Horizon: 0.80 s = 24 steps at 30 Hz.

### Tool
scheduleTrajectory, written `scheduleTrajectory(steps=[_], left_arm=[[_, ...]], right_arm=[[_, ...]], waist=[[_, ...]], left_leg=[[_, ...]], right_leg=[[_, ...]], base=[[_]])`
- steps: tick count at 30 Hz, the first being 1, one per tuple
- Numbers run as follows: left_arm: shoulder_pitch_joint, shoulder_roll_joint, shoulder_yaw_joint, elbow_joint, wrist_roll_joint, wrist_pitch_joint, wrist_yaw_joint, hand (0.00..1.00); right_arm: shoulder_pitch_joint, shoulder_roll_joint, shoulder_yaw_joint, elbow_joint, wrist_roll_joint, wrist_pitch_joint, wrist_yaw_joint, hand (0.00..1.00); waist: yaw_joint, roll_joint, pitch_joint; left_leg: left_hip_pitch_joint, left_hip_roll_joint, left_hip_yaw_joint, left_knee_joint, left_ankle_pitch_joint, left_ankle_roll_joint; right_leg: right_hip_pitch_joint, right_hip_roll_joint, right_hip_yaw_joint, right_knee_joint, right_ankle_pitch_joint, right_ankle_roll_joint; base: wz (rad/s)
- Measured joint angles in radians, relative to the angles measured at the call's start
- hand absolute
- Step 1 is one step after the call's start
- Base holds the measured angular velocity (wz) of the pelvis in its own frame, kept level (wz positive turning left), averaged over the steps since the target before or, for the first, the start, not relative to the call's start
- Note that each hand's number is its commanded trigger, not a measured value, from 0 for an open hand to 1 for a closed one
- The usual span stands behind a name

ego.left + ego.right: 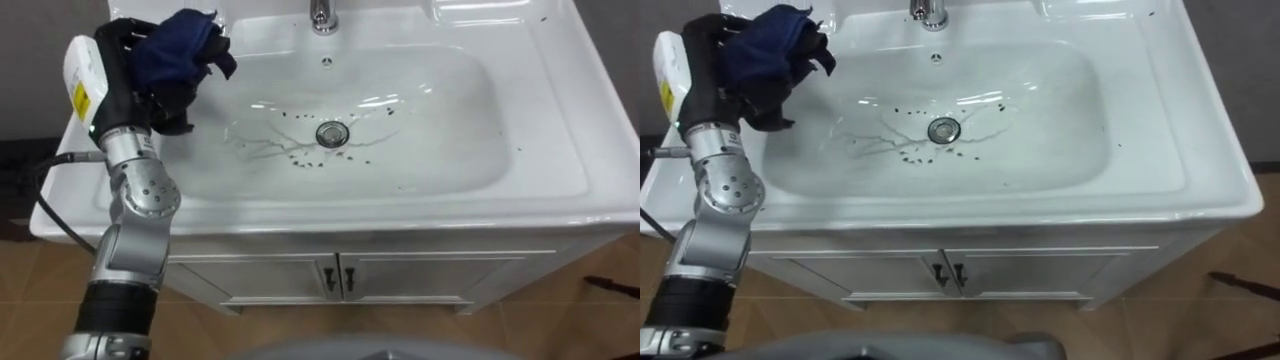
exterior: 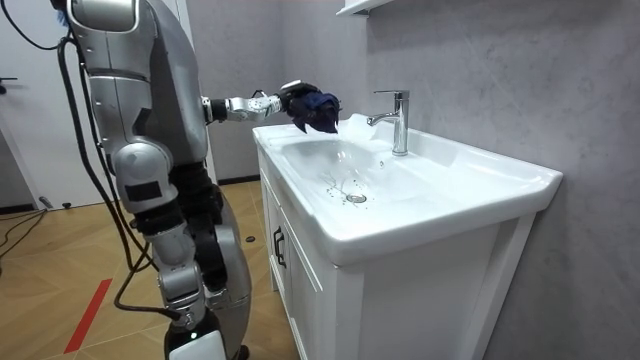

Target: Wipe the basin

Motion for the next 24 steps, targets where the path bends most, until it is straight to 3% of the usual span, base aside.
scheduleTrajectory(steps=[7, 12, 16, 24], left_arm=[[0.010, 0.000, -0.048, 0.001, 0.005, 0.008, -0.038, 1.00], [0.009, 0.000, -0.088, 0.028, 0.082, 0.030, -0.079, 1.00], [0.006, 0.000, -0.092, 0.083, 0.122, 0.052, -0.125, 1.00], [0.006, 0.000, -0.089, 0.133, 0.153, 0.072, -0.125, 1.00]], right_arm=[[-0.001, 0.000, 0.009, 0.006, 0.000, 0.004, 0.001, 0.00], [-0.003, -0.002, 0.008, 0.000, -0.004, 0.011, 0.004, 0.00], [-0.006, -0.003, 0.008, 0.002, 0.008, 0.022, 0.009, 0.00], [0.019, -0.002, 0.006, 0.016, 0.053, 0.046, 0.024, 0.00]], waist=[[-0.008, 0.001, -0.0001], [-0.020, 0.011, 0.0033], [-0.037, 0.020, 0.0046], [-0.045, 0.013, 0.0116]], left_leg=[[-0.007, 0.001, 0.003, 0.000, -0.001, 0.000], [-0.017, 0.003, 0.000, -0.001, -0.001, 0.001], [-0.036, 0.005, 0.004, 0.004, -0.002, 0.001], [-0.043, 0.012, 0.028, 0.004, -0.002, 0.001]], right_leg=[[-0.005, 0.001, 0.000, 0.001, 0.000, 0.000], [-0.021, 0.001, 0.004, 0.016, 0.000, 0.000], [-0.044, 0.001, 0.009, 0.027, 0.000, 0.000], [-0.062, 0.004, 0.027, 0.041, 0.000, -0.001]], base=[[0.00], [-0.01], [-0.03], [-0.05]])
